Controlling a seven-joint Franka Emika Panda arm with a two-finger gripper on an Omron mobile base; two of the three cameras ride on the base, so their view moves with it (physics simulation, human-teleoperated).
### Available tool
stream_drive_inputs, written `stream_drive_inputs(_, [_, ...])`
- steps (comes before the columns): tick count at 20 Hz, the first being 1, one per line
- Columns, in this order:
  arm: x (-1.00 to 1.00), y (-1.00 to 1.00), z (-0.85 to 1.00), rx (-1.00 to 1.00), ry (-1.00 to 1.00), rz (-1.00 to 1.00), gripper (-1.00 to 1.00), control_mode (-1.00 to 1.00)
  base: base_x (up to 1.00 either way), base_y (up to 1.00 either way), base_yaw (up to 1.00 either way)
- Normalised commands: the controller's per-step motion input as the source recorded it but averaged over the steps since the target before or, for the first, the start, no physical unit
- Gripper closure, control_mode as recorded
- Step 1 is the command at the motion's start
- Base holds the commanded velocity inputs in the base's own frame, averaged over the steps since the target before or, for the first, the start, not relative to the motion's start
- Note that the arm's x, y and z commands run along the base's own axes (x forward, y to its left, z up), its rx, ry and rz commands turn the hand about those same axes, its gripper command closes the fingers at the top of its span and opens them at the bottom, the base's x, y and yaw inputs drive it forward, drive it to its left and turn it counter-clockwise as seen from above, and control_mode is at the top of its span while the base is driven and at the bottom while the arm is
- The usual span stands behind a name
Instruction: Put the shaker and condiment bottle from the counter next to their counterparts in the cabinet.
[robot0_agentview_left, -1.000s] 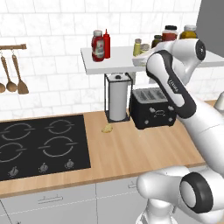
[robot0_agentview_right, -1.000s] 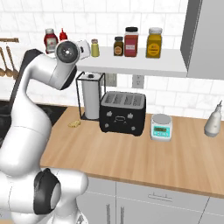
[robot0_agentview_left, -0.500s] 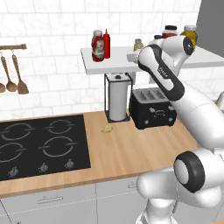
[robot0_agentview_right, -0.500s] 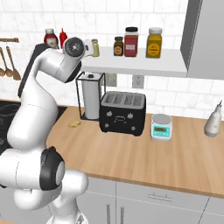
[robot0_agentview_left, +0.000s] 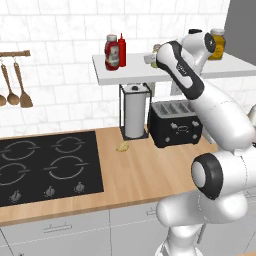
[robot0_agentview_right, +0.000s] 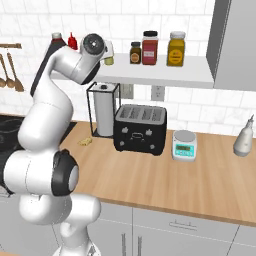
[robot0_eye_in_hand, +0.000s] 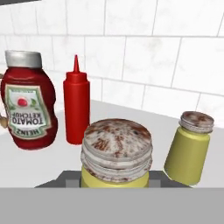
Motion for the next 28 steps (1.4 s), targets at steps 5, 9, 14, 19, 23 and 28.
stream_drive_inputs(5, [0.34,-0.03,-0.03,0.00,0.00,0.00,1.00,-1.00,0.00,0.00,0.00])
stream_drive_inputs(9, [0.15,0.00,-0.33,0.00,0.01,0.00,1.00,-1.00,0.00,0.00,0.00])
stream_drive_inputs(14, [0.06,0.00,-0.28,0.00,0.02,0.00,1.00,-1.00,0.00,0.00,0.00])
stream_drive_inputs(19, [0.33,0.00,0.05,0.01,0.05,0.00,1.00,-1.00,0.00,0.00,0.00])
stream_drive_inputs(23, [0.43,0.00,0.19,0.01,0.14,0.00,1.00,-1.00,0.00,0.00,0.00])
stream_drive_inputs(28, [0.27,0.00,-0.01,0.00,0.02,0.00,1.00,-1.00,0.00,0.00,0.00])
